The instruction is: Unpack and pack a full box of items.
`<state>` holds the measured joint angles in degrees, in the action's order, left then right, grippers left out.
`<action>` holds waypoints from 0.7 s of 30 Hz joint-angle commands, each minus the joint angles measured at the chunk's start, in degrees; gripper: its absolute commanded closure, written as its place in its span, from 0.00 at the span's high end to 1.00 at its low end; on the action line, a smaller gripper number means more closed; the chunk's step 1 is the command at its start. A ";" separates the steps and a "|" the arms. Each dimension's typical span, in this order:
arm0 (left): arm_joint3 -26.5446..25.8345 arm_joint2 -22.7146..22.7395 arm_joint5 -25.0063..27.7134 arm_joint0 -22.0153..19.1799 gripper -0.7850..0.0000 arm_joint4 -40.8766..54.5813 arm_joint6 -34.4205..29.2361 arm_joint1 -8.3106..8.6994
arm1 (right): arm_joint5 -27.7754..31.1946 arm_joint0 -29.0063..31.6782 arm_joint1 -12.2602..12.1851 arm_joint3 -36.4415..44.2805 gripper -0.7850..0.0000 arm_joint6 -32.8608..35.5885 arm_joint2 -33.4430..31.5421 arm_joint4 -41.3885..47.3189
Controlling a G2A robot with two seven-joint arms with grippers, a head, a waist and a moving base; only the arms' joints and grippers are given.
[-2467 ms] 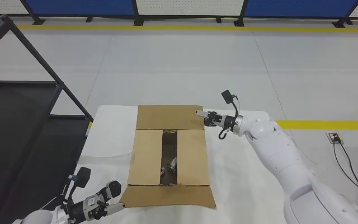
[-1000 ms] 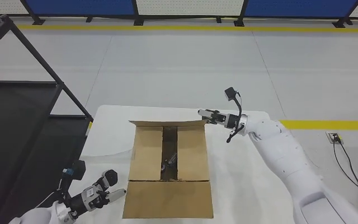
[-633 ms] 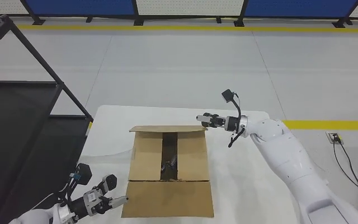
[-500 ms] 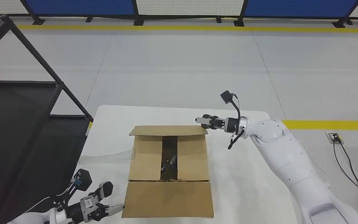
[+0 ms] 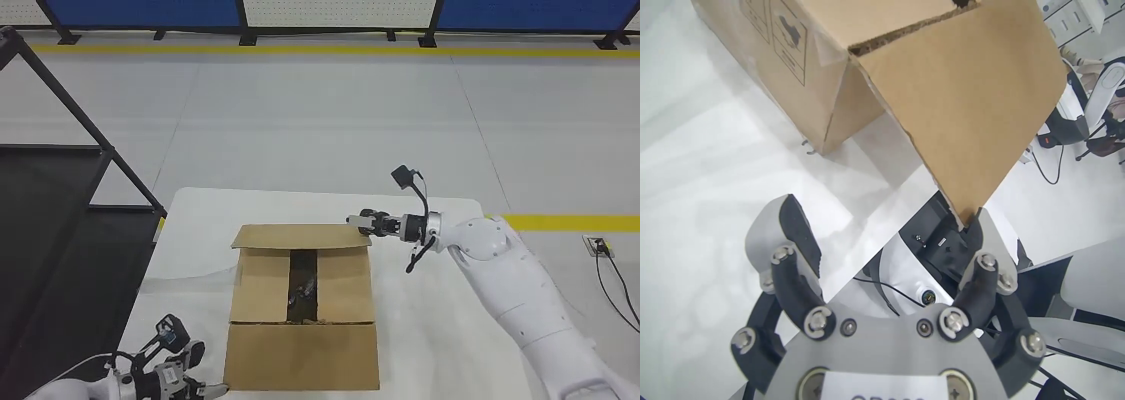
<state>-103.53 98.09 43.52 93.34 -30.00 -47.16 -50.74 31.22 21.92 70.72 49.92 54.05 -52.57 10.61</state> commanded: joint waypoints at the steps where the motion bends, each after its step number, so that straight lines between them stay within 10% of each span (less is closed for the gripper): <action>1: 0.45 -0.09 0.45 -0.25 1.00 0.33 -0.25 0.14 | -0.24 0.29 -0.09 0.40 1.00 -0.10 -0.28 -0.12; 10: 1.26 0.13 9.20 0.67 1.00 15.13 -4.36 1.43 | -0.79 0.90 -0.26 1.55 1.00 0.10 -1.07 -0.39; 21: -1.28 -8.02 8.09 -1.47 1.00 22.60 -5.52 6.22 | -1.03 0.61 0.07 1.59 1.00 0.44 -0.85 -0.75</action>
<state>-104.91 90.61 51.36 92.25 -8.20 -52.94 -44.97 30.23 22.56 70.77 51.56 54.45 -53.43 9.87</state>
